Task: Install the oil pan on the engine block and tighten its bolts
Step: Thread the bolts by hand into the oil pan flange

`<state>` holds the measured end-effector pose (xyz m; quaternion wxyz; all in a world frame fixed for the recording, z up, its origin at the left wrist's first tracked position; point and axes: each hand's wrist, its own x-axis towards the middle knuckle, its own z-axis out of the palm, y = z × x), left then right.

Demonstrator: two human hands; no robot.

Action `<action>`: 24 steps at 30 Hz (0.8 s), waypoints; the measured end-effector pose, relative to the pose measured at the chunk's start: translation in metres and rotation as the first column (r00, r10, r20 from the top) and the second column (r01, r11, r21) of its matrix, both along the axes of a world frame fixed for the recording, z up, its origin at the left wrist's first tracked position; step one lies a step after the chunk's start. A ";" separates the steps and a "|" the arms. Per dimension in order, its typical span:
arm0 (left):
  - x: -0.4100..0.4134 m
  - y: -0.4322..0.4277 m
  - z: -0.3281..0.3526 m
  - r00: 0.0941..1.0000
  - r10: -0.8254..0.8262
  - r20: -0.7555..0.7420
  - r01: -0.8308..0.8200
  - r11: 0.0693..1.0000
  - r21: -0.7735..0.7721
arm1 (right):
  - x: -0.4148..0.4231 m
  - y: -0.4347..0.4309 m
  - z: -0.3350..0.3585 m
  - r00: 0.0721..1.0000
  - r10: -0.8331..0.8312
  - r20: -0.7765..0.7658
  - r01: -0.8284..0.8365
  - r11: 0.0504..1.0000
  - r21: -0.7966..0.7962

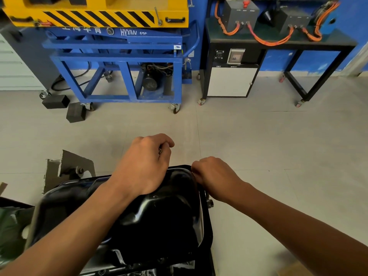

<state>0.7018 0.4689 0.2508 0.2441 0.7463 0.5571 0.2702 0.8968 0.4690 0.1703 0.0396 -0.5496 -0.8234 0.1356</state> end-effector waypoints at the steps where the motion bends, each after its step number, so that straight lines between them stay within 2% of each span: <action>1: 0.000 0.000 0.000 1.000 -0.002 -0.002 0.002 1.000 0.002 | -0.001 0.000 -0.001 1.000 -0.021 0.002 0.021 1.000 0.011; 8: 0.000 0.001 -0.002 1.000 0.002 0.012 -0.002 1.000 0.008 | -0.007 -0.002 -0.009 0.993 -0.111 0.037 0.109 0.993 0.048; 19: 0.000 0.001 -0.002 1.000 0.000 0.012 0.000 1.000 -0.002 | -0.008 -0.003 -0.005 0.970 0.003 0.245 -0.010 1.000 0.030; 24: 0.000 0.000 -0.001 1.000 -0.002 0.015 0.002 1.000 0.003 | -0.009 -0.002 -0.001 0.966 0.020 0.259 -0.033 0.998 0.046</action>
